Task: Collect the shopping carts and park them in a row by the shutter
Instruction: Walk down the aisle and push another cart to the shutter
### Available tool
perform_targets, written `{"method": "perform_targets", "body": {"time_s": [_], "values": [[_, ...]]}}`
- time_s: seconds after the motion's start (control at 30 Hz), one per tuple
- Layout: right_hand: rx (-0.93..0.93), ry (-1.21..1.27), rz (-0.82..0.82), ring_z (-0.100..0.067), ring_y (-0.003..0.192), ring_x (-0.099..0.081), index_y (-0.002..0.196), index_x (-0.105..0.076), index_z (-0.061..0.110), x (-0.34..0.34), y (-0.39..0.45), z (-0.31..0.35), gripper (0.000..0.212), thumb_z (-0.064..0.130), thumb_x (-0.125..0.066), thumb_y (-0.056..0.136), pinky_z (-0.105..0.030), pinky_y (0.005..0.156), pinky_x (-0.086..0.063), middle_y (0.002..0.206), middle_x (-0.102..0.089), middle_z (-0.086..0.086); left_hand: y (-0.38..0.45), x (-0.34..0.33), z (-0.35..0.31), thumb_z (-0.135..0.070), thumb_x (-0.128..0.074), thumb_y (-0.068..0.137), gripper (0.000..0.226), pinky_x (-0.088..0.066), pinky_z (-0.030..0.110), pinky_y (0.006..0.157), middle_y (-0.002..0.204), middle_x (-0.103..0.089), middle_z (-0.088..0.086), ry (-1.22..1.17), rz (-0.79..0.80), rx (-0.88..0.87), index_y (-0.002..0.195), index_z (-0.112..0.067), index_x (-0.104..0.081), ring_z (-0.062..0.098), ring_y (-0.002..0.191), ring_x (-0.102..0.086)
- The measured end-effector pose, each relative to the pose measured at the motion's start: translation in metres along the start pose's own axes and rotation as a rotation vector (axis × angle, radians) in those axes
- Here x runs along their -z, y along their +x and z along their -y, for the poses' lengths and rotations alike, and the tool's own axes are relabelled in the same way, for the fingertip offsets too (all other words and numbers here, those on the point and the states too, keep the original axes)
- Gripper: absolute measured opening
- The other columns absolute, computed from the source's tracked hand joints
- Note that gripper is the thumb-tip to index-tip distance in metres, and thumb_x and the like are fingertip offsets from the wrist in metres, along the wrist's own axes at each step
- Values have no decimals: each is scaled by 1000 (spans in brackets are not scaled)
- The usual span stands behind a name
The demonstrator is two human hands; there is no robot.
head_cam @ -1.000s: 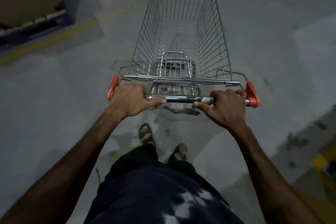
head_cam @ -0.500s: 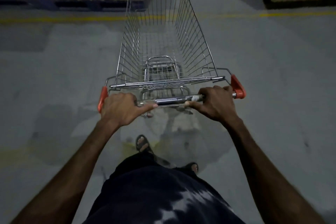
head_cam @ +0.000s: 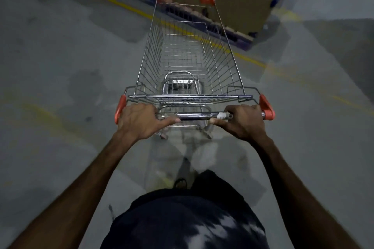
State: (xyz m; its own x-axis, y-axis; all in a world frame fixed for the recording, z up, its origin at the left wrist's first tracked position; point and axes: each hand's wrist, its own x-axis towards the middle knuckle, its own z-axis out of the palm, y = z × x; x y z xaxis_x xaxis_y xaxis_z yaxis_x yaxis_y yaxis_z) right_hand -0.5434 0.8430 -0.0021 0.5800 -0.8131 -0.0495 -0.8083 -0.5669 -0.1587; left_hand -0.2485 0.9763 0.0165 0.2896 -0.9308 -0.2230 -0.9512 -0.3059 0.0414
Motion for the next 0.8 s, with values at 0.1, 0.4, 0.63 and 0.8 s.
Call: {"method": "perform_targets", "body": {"time_s": [0.1, 0.4, 0.63, 0.8], "values": [[127, -50, 71, -20, 64, -61, 67, -55, 28, 3, 78, 32, 85, 105, -21, 71, -39, 78, -42, 59, -57, 9, 27, 6, 47, -112, -15, 68, 98, -13, 57, 128, 69, -65, -3, 2, -12, 94, 68, -28, -65, 23, 95, -74], [447, -48, 105, -19, 78, -67, 81, -63, 40, -1, 336, 143, 75, 106, -28, 73, -32, 69, -42, 79, -68, 9, 150, 30, 198, -111, -16, 70, 99, -15, 58, 127, 56, -53, -8, -43, -74, 375, 60, -24, -62, 22, 80, -72], [630, -39, 197, -21, 101, -68, 98, -74, 36, -5, 535, 264, 95, 110, -26, 64, -39, 82, -52, 109, -70, 5, 245, 63, 338, -114, -12, 65, 101, -12, 60, 128, 73, -72, -2, -99, -13, 568, 62, -27, -64, 23, 93, -75], [768, -133, 300, -21, 93, -70, 89, -74, 33, -9, 651, 362, 91, 108, -27, 69, -40, 78, -47, 91, -72, 8, 302, 84, 443, -115, -10, 61, 109, -13, 60, 127, 71, -69, -5, -160, 21, 678, 63, -24, -68, 22, 87, -71]]}}
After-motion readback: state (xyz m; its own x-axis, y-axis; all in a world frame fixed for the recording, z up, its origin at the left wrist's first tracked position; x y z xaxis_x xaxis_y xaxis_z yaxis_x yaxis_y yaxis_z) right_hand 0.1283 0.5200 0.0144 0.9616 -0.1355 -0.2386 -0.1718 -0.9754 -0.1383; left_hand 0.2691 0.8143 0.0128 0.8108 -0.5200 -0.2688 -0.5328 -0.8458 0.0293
